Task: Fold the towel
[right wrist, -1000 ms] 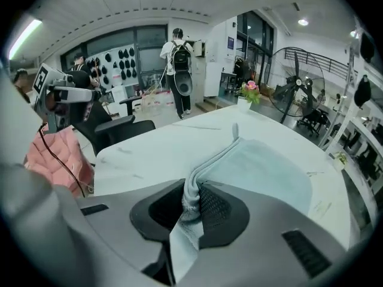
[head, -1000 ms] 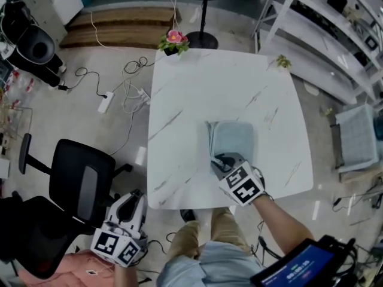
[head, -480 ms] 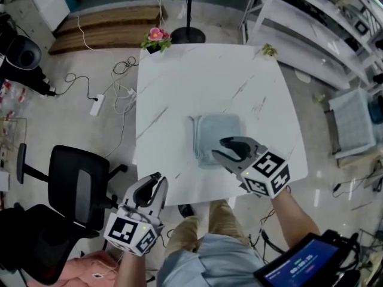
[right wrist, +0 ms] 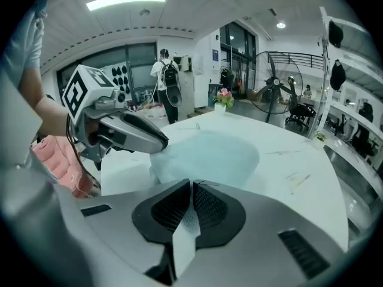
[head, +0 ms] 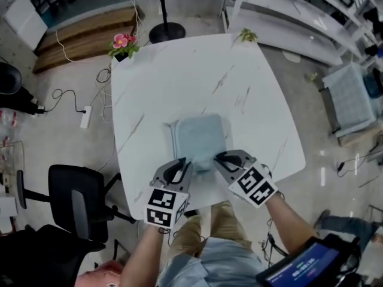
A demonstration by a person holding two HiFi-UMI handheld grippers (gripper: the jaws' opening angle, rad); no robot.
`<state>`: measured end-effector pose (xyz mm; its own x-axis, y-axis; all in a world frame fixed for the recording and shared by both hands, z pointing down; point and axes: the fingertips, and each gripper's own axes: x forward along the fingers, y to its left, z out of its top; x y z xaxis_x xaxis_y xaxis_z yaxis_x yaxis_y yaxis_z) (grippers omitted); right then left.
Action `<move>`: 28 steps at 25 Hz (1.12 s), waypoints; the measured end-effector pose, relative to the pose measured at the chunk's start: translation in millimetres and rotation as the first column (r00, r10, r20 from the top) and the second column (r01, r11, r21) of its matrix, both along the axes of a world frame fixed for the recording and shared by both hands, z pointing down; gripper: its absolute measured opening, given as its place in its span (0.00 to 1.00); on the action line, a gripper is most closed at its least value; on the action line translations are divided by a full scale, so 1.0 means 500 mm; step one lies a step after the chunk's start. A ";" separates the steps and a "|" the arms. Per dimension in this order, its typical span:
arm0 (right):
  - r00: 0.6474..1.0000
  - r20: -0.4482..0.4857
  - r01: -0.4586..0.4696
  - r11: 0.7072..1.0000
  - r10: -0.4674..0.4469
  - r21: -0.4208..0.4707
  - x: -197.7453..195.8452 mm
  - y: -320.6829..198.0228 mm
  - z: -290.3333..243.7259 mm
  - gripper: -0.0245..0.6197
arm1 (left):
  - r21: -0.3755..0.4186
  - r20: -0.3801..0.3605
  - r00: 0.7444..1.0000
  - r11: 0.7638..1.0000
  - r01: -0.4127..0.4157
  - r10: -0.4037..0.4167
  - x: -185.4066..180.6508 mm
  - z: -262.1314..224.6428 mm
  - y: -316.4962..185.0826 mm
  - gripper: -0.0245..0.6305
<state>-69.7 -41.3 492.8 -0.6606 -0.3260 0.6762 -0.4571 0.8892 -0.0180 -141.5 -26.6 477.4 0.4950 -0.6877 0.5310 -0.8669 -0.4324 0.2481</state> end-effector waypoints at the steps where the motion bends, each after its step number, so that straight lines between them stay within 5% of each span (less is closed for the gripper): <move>1: 1.000 -0.008 0.006 1.000 -0.006 -0.008 0.004 0.004 0.012 0.09 | -0.030 0.022 1.000 1.000 0.001 -0.001 -0.006 0.023 0.006 0.12; 16: 1.000 0.027 0.005 0.999 -0.004 -0.046 -0.001 0.008 0.049 0.06 | -0.097 0.000 1.000 0.995 0.016 -0.016 -0.035 0.083 0.024 0.11; 22: 0.975 0.197 -0.115 0.993 0.108 0.025 0.031 -0.040 -0.130 0.09 | 0.058 0.021 0.988 0.987 0.150 -0.152 -0.108 -0.068 0.038 0.12; 25: 0.943 0.316 -0.149 0.980 0.102 0.129 0.001 -0.086 -0.282 0.09 | 0.264 0.008 0.969 0.936 0.234 -0.245 -0.135 -0.247 -0.016 0.12; 28: 0.889 0.451 -0.210 0.945 0.078 0.250 -0.037 -0.130 -0.466 0.09 | 0.466 -0.006 0.942 0.832 0.301 -0.337 -0.149 -0.446 -0.063 0.10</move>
<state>-88.3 -106.3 260.0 -0.7939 -0.5743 0.2000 -0.5860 0.8103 0.0009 -216.1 -57.9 254.4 0.1786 -0.9730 0.1460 -0.9839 -0.1771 0.0230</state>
